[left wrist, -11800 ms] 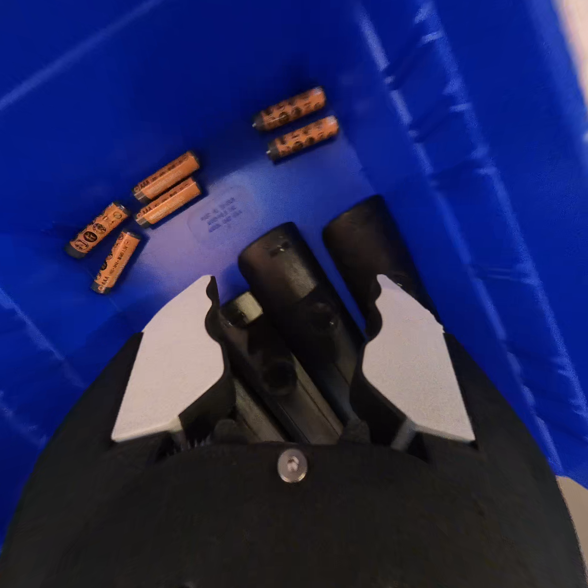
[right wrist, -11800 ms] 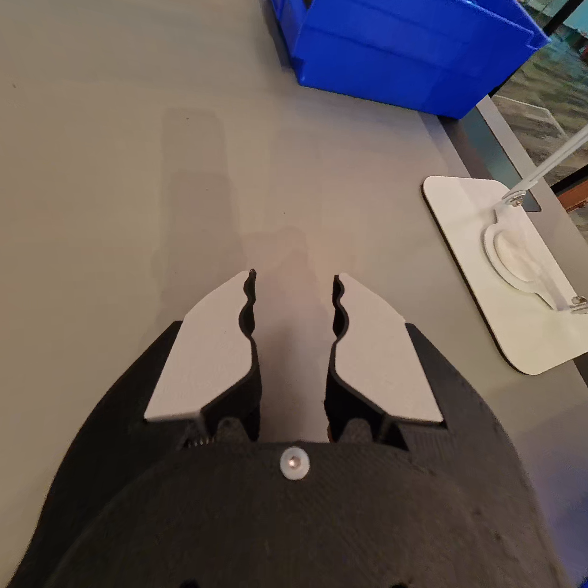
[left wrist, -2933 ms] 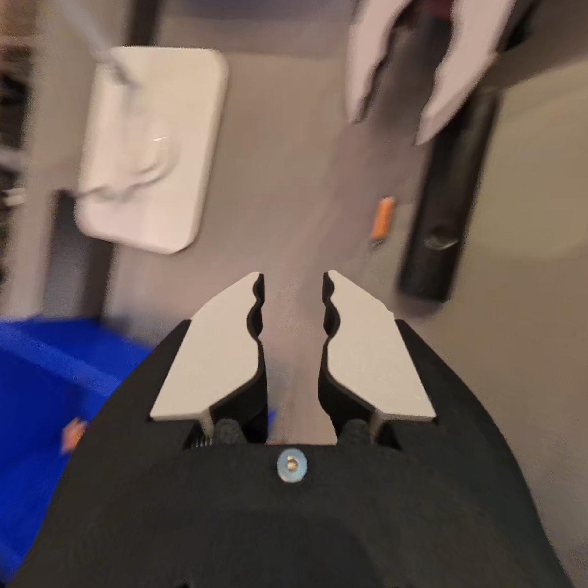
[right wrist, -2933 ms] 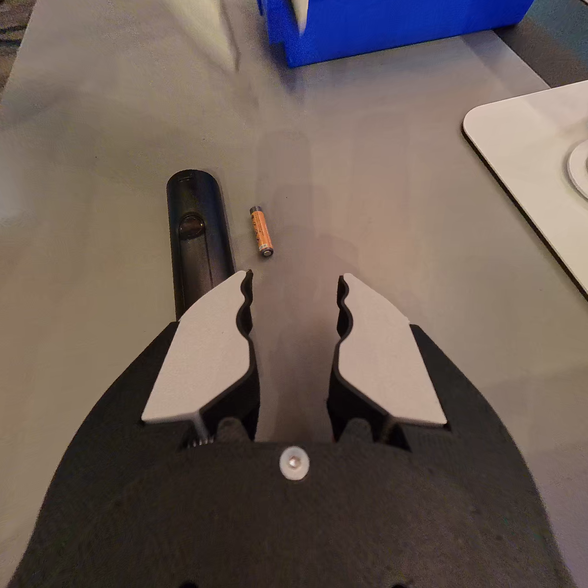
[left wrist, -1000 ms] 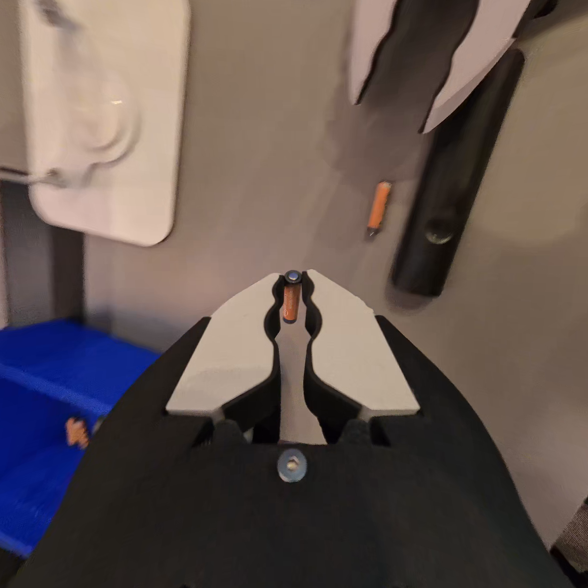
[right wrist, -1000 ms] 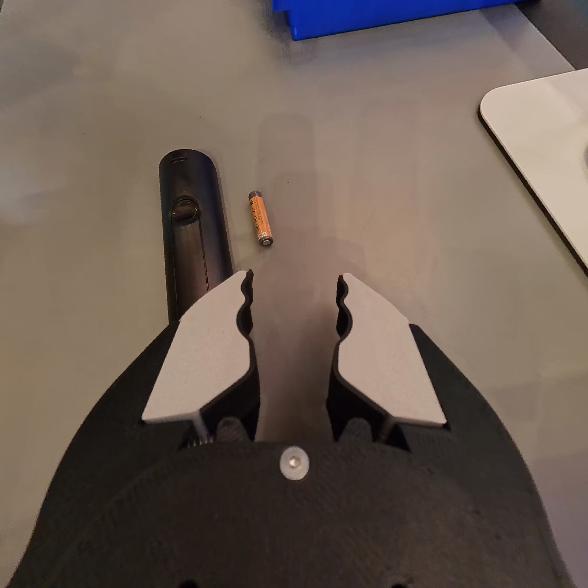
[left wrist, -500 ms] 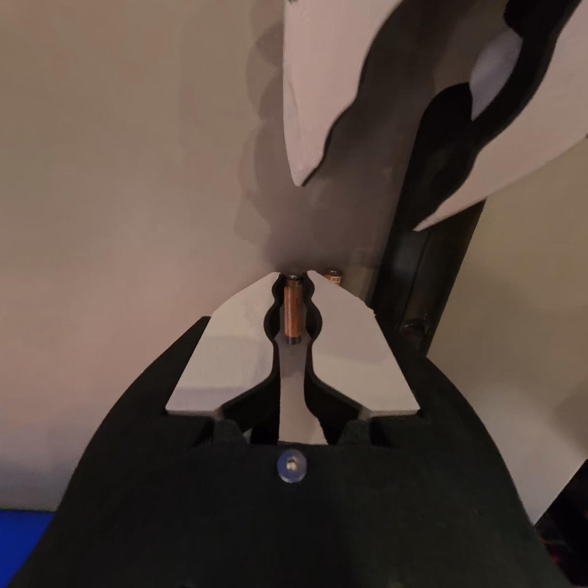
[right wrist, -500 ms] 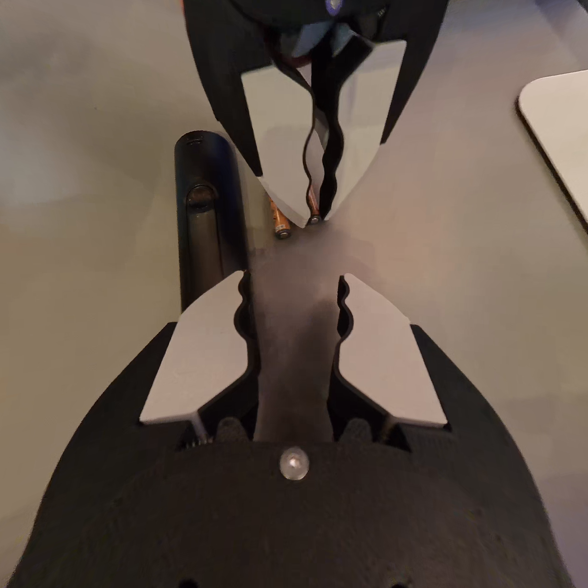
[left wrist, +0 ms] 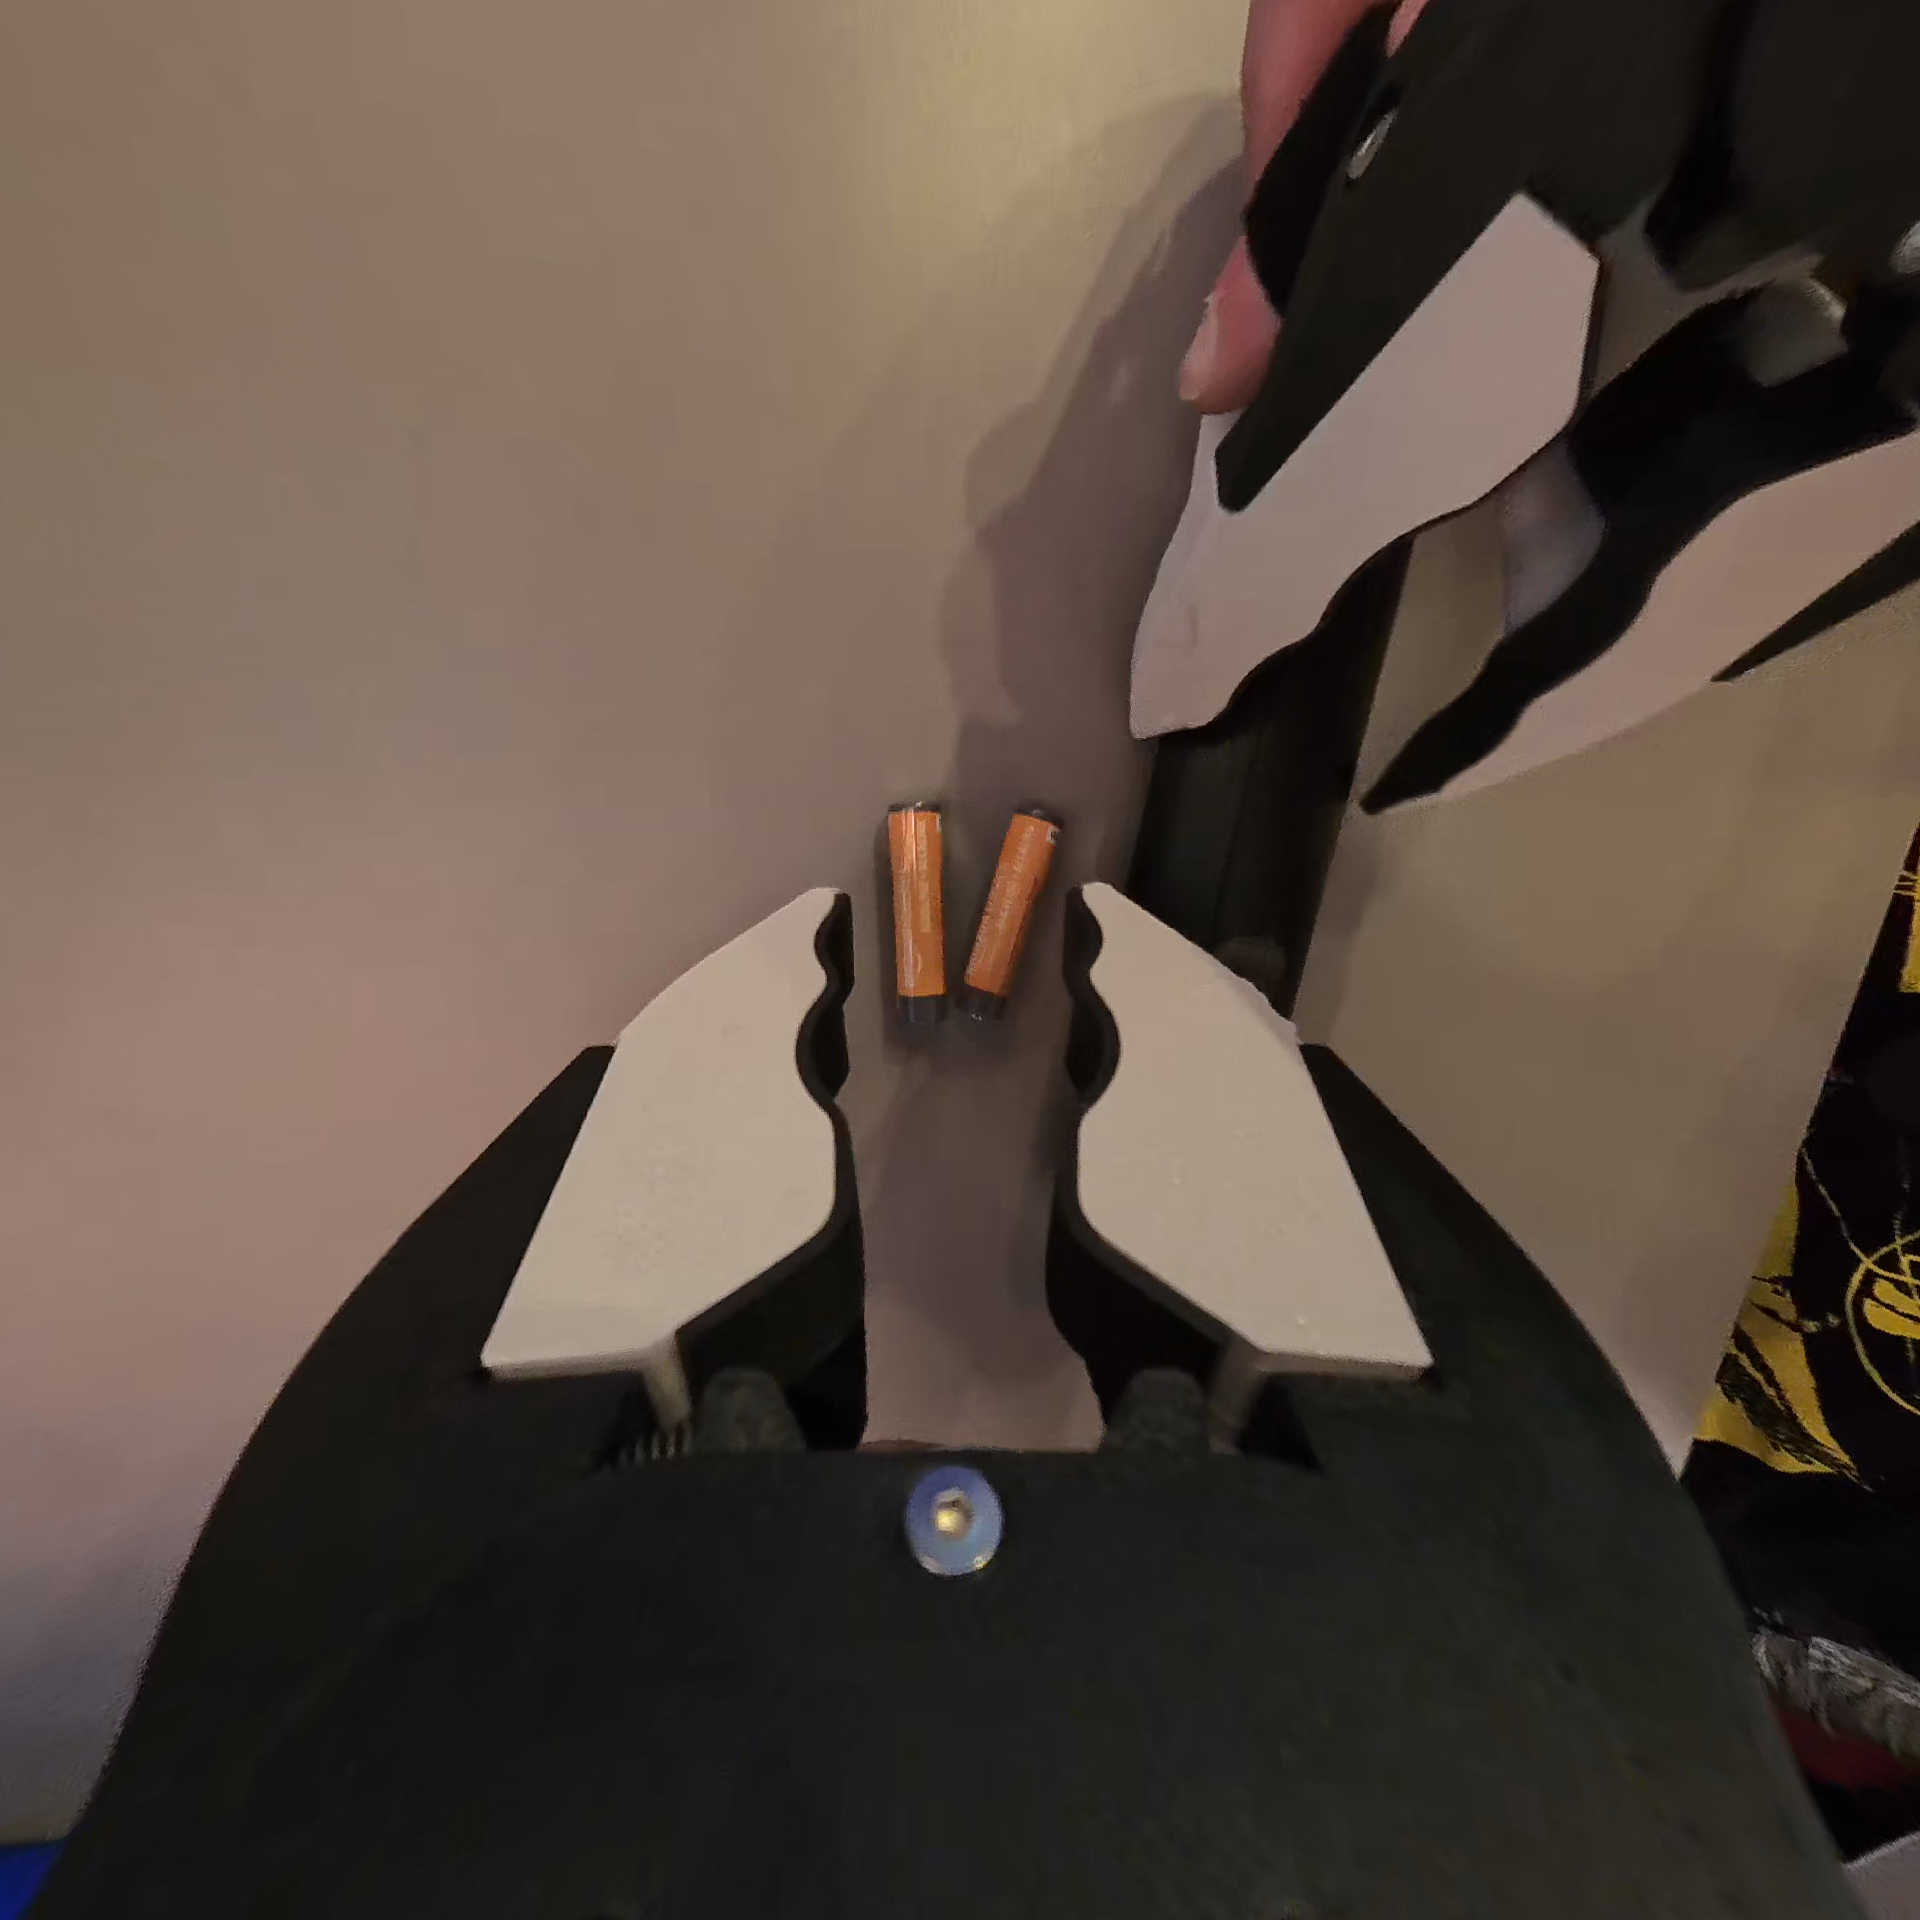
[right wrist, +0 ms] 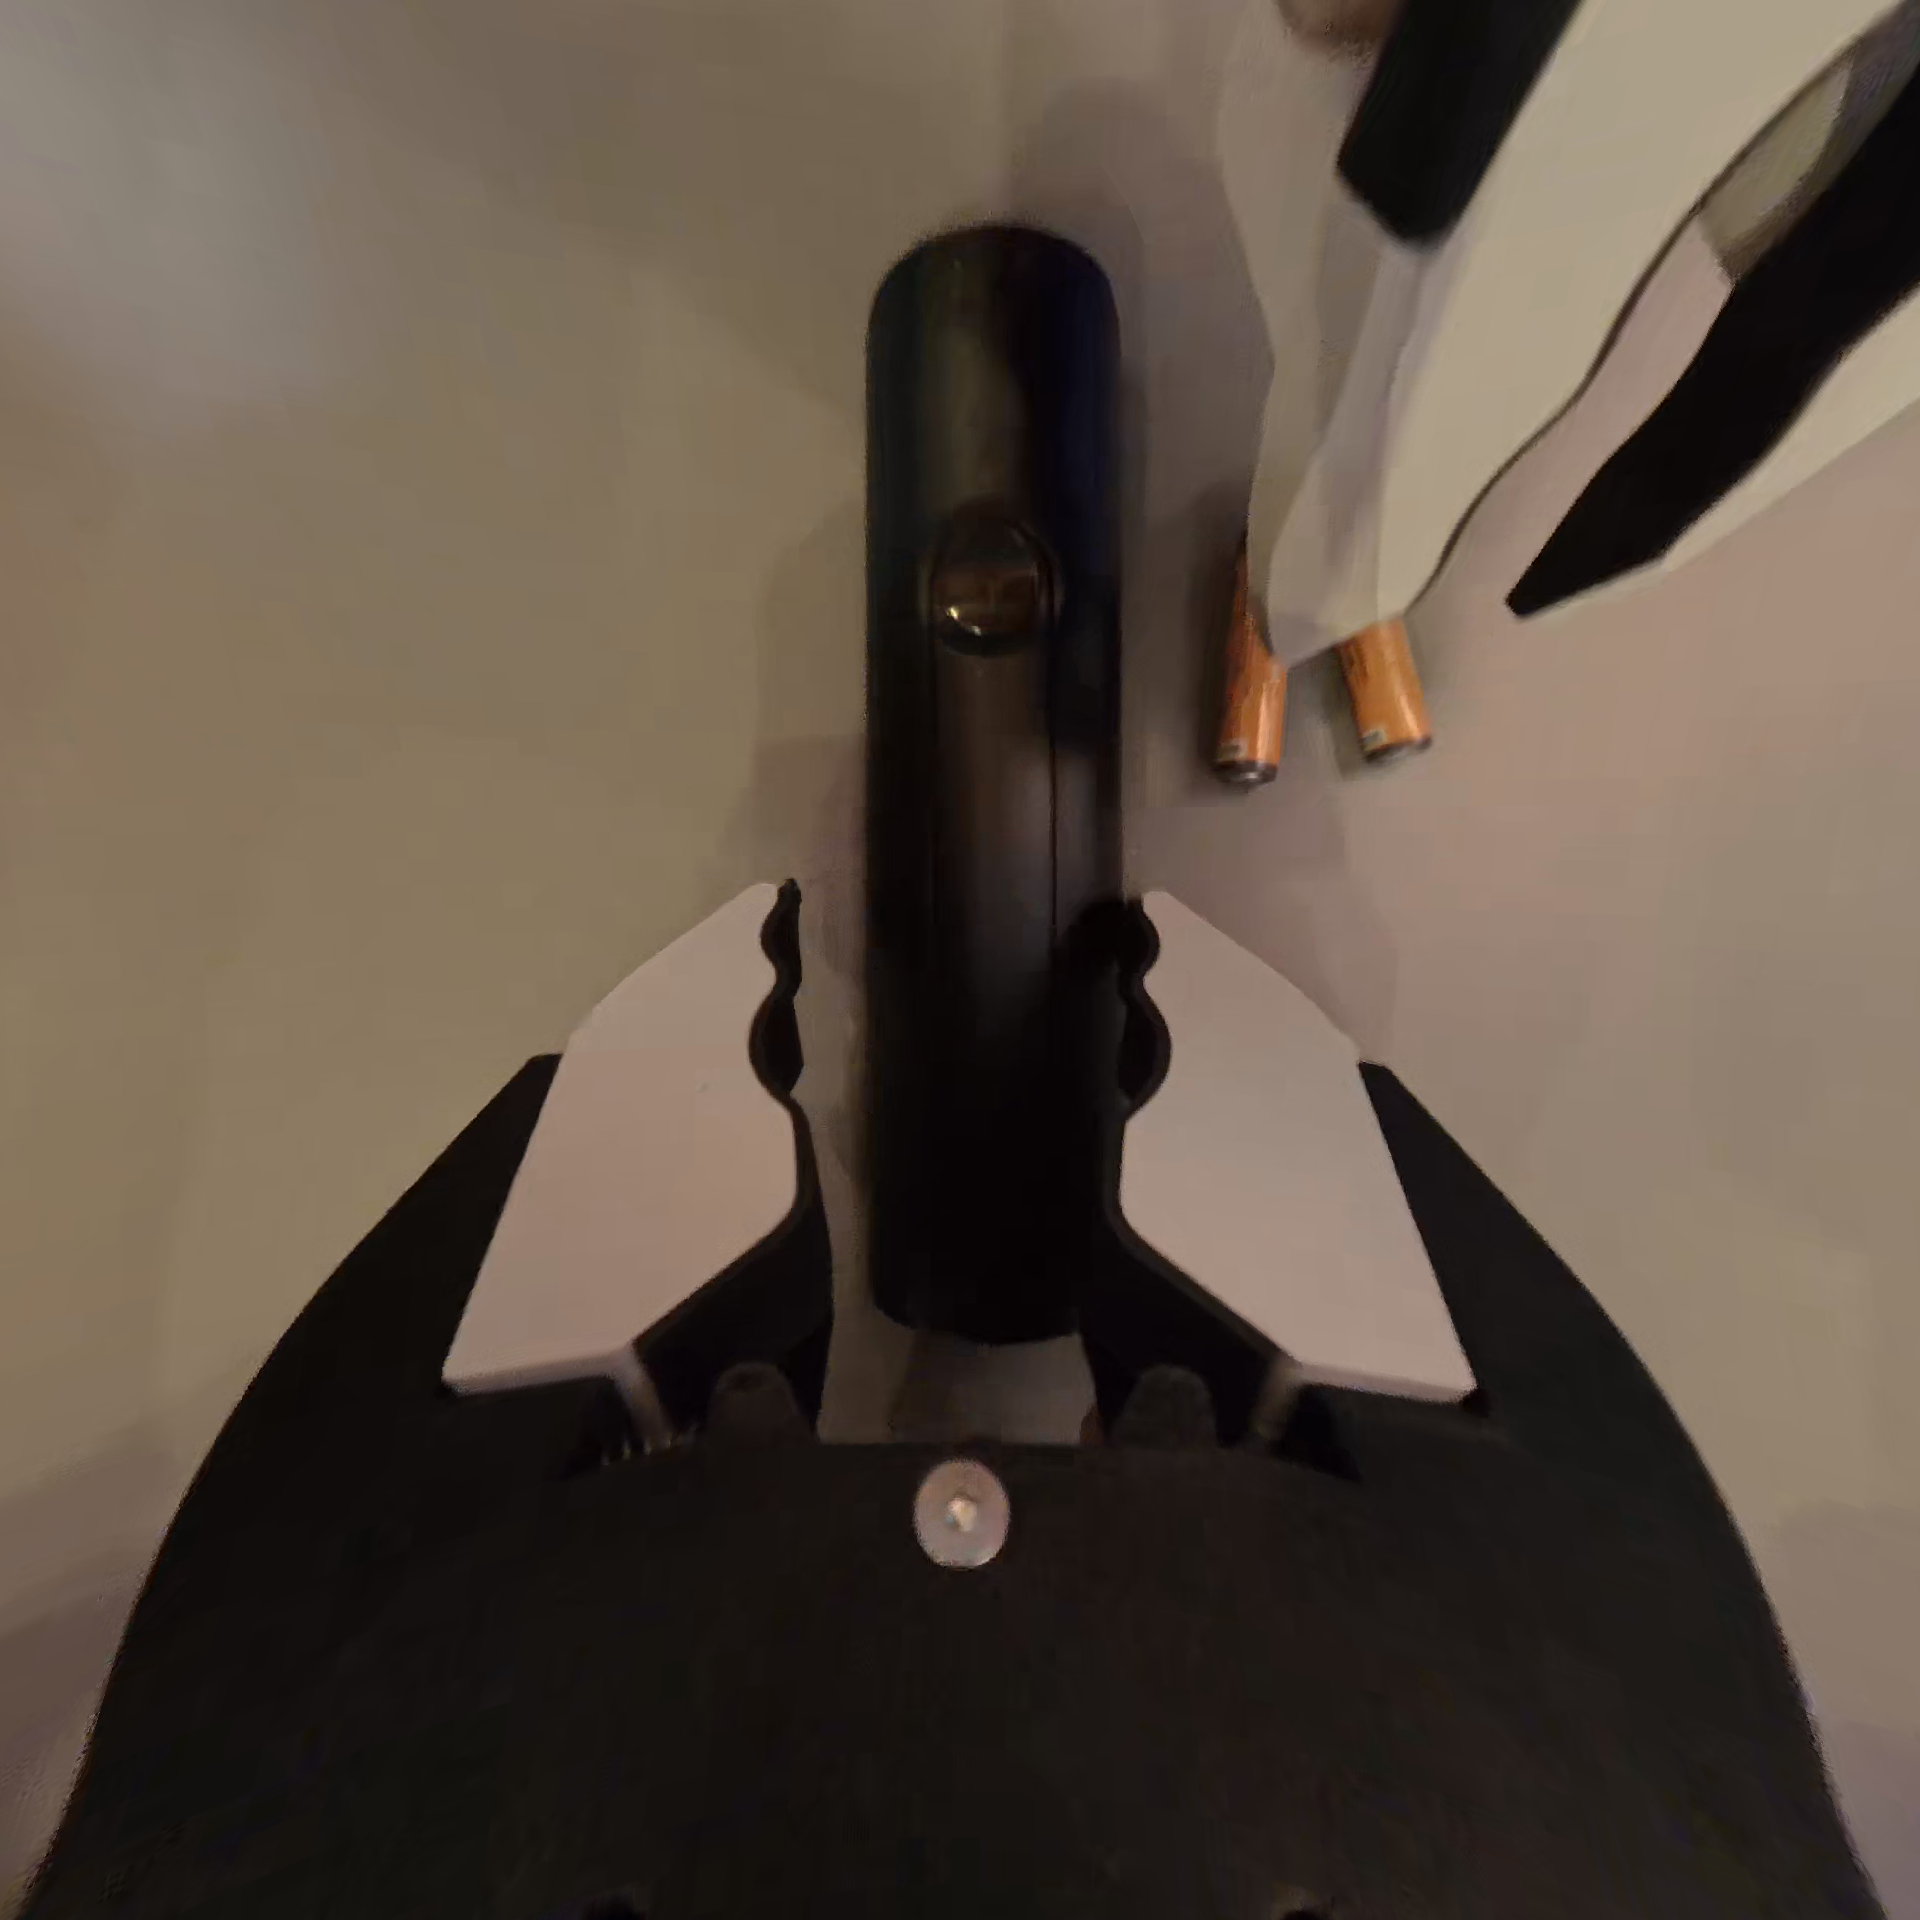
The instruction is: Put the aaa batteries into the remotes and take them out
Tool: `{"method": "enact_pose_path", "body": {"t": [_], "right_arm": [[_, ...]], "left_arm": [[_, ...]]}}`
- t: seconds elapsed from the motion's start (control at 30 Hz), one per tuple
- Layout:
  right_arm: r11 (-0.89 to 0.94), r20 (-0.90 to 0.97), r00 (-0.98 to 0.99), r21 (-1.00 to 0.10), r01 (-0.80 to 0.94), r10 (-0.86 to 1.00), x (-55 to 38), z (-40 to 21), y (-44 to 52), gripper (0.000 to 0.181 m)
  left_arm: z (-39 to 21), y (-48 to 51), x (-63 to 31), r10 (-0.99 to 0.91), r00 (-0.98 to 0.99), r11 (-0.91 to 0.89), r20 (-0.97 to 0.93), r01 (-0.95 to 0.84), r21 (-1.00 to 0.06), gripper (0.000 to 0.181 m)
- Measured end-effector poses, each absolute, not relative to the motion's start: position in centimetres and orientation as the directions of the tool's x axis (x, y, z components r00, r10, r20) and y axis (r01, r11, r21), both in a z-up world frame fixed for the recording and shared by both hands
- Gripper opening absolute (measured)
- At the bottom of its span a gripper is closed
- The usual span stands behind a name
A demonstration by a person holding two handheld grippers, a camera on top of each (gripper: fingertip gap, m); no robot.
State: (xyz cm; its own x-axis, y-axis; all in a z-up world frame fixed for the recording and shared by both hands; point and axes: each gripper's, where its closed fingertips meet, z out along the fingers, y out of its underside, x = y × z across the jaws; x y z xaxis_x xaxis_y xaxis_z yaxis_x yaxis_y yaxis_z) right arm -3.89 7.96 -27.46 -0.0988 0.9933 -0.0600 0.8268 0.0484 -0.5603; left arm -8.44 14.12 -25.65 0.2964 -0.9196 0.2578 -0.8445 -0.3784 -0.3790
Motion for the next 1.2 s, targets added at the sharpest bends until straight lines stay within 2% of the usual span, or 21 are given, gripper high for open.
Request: {"method": "enact_pose_path", "body": {"t": [0.1, 0.37, 0.5, 0.63, 0.7, 0.83, 0.9, 0.97, 1.0, 1.07, 1.2], "right_arm": [[0.039, -0.051, -0.083, -0.568, 0.822, 0.995, -4.1, -27.5, 8.4, 0.046], [0.072, -0.051, -0.128, -0.595, 0.801, 0.990, -4.1, -27.4, 8.3, 0.045], [0.083, -0.060, -0.159, -0.647, 0.758, 0.985, -4.8, -26.6, 7.7, 0.045], [0.048, -0.060, -0.135, -0.736, 0.676, 0.989, -5.6, -24.3, 8.1, 0.045], [0.044, -0.028, -0.106, -0.780, 0.624, 0.994, -6.0, -22.9, 8.6, 0.045], [0.062, 0.062, -0.019, -0.822, 0.567, 0.998, -6.4, -21.4, 10.1, 0.045], [0.075, 0.087, -0.002, -0.844, 0.531, 0.996, -6.9, -20.8, 10.3, 0.045], [0.093, 0.116, 0.013, -0.857, 0.507, 0.993, -7.3, -20.3, 10.3, 0.045], [0.100, 0.127, 0.021, -0.863, 0.495, 0.992, -7.5, -20.1, 10.2, 0.045], [0.107, 0.145, 0.043, -0.871, 0.479, 0.988, -7.8, -19.8, 10.2, 0.045], [0.112, 0.168, 0.078, -0.876, 0.468, 0.983, -8.2, -19.7, 10.3, 0.045]], "left_arm": [[-26.4, 14.0, -8.7, -0.911, 0.299, -0.390, 0.284, -0.847, -0.362, 0.039], [-24.9, 14.8, -9.2, -0.913, 0.304, -0.397, 0.272, -0.814, -0.425, 0.044], [-23.8, 14.8, -10.6, -0.896, 0.336, -0.441, 0.291, -0.755, -0.485, 0.054], [-21.3, 13.8, -12.9, -0.859, 0.373, -0.512, 0.352, -0.615, -0.600, 0.065], [-19.8, 12.8, -14.1, -0.821, 0.388, -0.569, 0.419, -0.480, -0.668, 0.062], [-18.4, 10.2, -14.8, -0.775, 0.371, -0.621, 0.511, -0.303, -0.723, 0.069], [-17.5, 9.8, -13.9, -0.763, 0.358, -0.629, 0.538, -0.222, -0.745, 0.066], [-16.9, 9.9, -13.0, -0.762, 0.355, -0.622, 0.541, -0.169, -0.765, 0.055], [-16.5, 10.1, -12.8, -0.762, 0.349, -0.619, 0.546, -0.144, -0.772, 0.038], [-15.6, 10.3, -12.5, -0.758, 0.338, -0.617, 0.558, -0.096, -0.781, 0.036], [-15.1, 10.4, -12.6, -0.766, 0.352, -0.607, 0.539, -0.117, -0.786, 0.036]]}}
